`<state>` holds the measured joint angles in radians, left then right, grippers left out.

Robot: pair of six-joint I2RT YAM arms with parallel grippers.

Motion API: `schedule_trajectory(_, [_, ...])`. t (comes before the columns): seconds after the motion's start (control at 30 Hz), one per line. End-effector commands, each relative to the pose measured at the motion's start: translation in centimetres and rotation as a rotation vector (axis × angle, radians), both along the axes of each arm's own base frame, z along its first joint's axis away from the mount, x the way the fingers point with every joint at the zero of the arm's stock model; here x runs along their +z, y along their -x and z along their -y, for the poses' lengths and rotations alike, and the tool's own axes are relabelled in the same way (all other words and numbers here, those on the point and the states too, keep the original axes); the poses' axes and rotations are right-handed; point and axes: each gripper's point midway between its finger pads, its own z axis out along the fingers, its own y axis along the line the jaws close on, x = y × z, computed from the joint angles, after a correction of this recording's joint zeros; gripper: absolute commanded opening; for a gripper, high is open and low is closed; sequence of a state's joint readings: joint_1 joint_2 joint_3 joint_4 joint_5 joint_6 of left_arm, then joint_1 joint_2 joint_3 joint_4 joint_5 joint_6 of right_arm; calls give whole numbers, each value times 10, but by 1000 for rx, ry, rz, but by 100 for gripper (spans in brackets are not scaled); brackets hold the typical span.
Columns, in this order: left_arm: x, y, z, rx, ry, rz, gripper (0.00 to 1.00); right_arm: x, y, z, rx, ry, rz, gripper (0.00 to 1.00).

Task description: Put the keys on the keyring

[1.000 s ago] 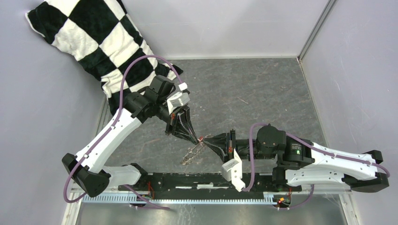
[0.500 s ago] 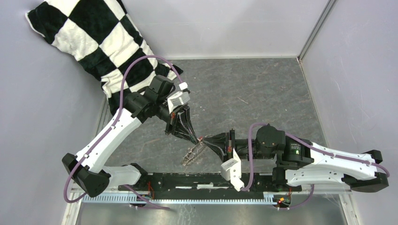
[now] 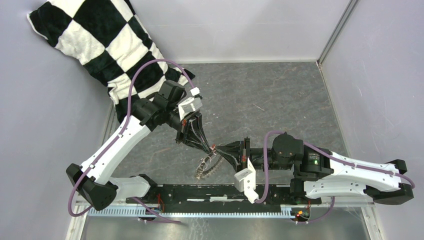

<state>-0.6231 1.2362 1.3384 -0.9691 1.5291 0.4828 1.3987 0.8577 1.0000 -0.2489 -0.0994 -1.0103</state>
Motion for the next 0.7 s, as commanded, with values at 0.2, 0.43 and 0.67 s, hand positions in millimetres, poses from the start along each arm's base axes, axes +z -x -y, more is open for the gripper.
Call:
schedule_trajectory(0.2, [12,8,-4,-34,41,-8,2,33,-5,-4,-31,-126,11,1])
schedule_trajectory(0.43, [10,7,-3,-23,27,-6,2,38,-8,-5,-48,-149,6,1])
schedule_trajectory(0.67, [6,3,-2,-6,3,-12,2,43,-10,-3,-61,-177,-1,1])
